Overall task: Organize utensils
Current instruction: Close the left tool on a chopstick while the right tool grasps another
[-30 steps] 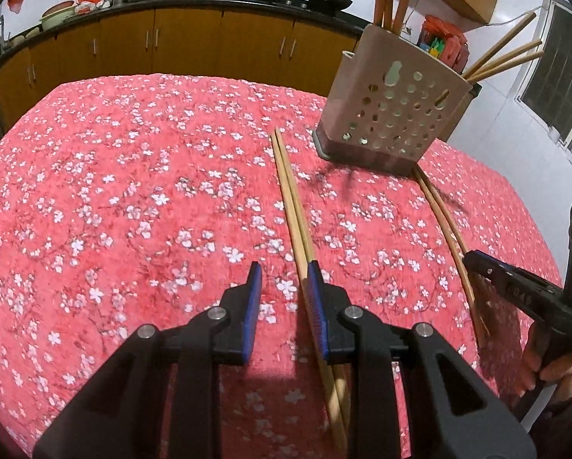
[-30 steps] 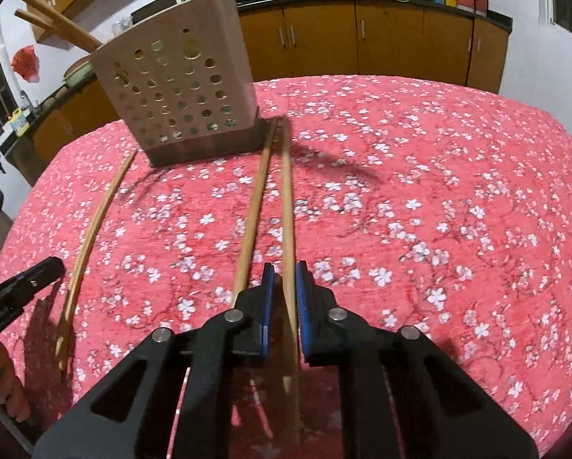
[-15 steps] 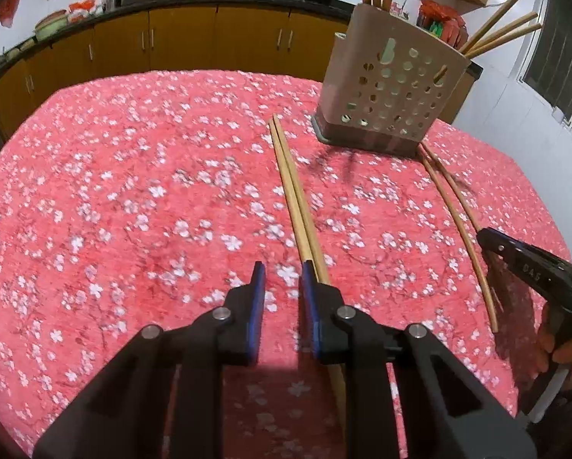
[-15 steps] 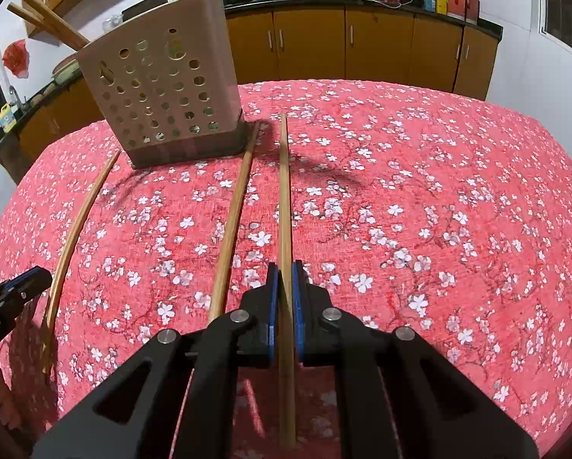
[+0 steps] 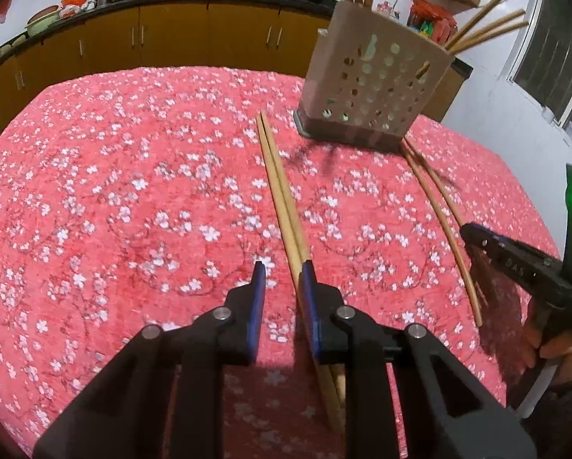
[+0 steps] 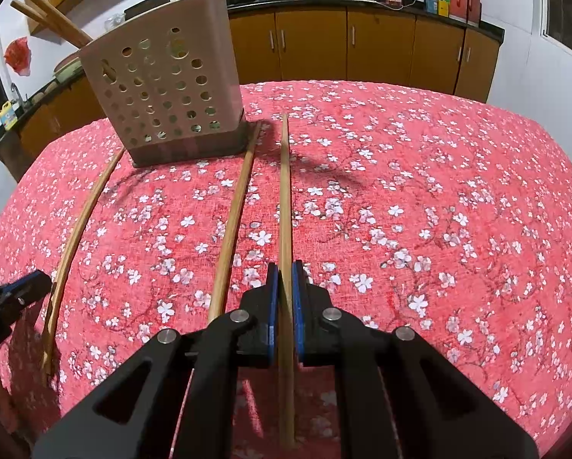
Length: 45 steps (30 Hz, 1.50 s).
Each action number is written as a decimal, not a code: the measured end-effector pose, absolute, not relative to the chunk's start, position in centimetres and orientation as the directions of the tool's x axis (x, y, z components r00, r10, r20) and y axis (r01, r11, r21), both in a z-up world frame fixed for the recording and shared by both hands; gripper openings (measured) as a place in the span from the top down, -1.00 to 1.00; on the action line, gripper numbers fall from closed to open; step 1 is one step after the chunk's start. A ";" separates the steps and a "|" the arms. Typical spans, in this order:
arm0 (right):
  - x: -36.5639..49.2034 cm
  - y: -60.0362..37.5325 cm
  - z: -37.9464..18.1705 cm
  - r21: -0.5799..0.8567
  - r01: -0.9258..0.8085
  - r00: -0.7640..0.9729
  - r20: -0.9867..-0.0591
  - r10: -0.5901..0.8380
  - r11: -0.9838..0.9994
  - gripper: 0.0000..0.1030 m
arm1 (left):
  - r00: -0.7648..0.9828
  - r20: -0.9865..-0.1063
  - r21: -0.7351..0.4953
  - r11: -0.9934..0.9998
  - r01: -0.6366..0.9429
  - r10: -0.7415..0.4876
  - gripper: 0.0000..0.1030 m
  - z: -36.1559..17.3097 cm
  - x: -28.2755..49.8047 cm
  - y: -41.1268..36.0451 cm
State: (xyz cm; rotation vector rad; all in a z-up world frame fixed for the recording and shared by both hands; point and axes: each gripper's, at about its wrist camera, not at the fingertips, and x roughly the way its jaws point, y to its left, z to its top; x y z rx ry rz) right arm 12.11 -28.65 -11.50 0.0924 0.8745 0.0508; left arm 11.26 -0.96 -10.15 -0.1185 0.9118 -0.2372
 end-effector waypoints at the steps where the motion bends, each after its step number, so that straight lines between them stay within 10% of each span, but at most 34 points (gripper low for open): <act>1: 12.1 -28.6 -11.5 0.100 -0.007 0.641 -0.764 0.082 0.995 0.84 | 0.586 -0.771 -0.193 0.968 0.157 -0.249 0.59 -10.2 11.3 -1.2; 45: 13.6 -31.1 -11.3 0.094 0.045 0.652 -0.757 0.042 0.995 0.83 | 0.631 -0.770 -0.125 0.992 0.006 -0.100 0.81 -10.2 15.7 6.8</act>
